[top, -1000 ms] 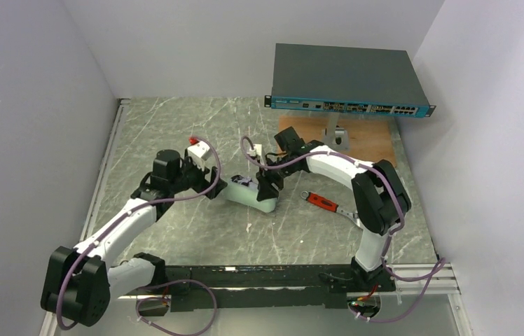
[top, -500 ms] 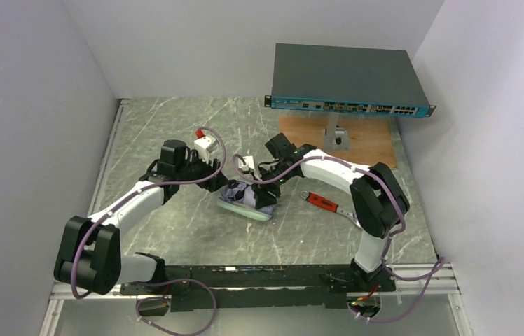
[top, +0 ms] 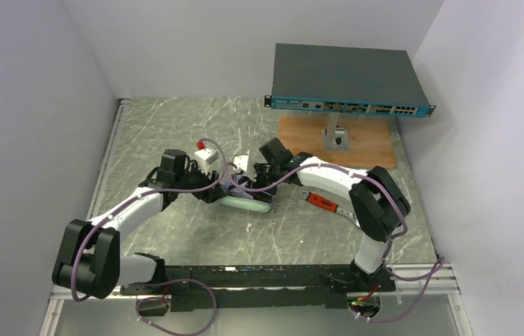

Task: Open the umbrella

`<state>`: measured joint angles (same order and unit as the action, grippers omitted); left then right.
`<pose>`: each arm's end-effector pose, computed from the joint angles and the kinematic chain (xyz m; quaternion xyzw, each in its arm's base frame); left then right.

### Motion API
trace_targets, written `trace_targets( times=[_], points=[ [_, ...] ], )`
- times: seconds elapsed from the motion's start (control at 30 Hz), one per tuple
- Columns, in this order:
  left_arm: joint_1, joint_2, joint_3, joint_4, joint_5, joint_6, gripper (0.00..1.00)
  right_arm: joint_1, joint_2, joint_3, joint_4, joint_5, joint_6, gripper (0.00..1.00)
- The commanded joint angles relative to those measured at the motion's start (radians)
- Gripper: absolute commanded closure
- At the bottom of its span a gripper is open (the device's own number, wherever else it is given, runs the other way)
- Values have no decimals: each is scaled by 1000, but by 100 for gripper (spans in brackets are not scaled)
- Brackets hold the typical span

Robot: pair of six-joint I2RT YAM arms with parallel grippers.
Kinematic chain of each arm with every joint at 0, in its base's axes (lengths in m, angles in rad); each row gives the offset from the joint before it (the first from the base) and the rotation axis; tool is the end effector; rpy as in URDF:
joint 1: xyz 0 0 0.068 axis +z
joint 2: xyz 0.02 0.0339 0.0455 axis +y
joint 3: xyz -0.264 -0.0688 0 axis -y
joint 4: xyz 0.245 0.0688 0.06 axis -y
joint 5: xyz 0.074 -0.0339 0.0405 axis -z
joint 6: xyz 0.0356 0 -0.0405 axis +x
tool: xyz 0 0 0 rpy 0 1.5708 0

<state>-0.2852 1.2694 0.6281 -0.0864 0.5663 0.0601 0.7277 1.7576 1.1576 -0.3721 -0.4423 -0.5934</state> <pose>0.2360 -0.0891 0.1979 0.2631 0.8435 -0.2974 0.3618 0.2624 0.2541 0.1964 -0.6231 0.6965 0.2284 0.2730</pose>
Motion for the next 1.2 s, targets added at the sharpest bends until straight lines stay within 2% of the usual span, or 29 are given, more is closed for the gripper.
trace_targets(
  times=[0.0,0.13,0.23,0.33,0.37,0.4,0.43,0.6,0.67,0.73,0.8,0.87,0.9,1.0,1.03,1.17],
  points=[
    [42,-55,67,-35,-30,35,33,33,53,36,14,34,19,36],
    [120,-99,84,-81,-27,40,30,44,103,59,17,72,13,38],
    [174,-147,81,-107,-35,36,29,46,151,93,40,143,27,50],
    [252,-191,89,-137,-26,4,28,50,213,156,35,223,43,69],
    [276,-203,94,-148,-19,-2,28,52,227,177,36,239,46,77],
    [308,-220,100,-159,-16,-6,27,51,240,195,37,248,50,94],
    [340,-234,105,-167,-15,-6,27,51,250,213,42,253,56,100],
    [466,-305,131,-218,-33,30,25,60,314,319,200,330,120,100],
    [517,-331,144,-245,-35,47,25,56,419,500,277,456,150,100],
    [561,-355,160,-281,-36,68,24,28,557,767,294,592,199,100],
    [593,-377,182,-321,-33,97,24,-2,666,1030,287,654,238,100],
    [607,-402,187,-339,-31,113,23,-10,655,1140,329,631,244,100],
    [612,-415,185,-340,-32,116,23,-13,611,1125,361,587,260,100],
    [621,-442,167,-317,-28,104,21,-3,423,909,569,421,270,100],
    [623,-445,161,-307,-24,98,21,1,372,846,589,360,274,100],
    [626,-451,144,-259,8,67,14,15,264,723,506,166,267,100]
  ],
)
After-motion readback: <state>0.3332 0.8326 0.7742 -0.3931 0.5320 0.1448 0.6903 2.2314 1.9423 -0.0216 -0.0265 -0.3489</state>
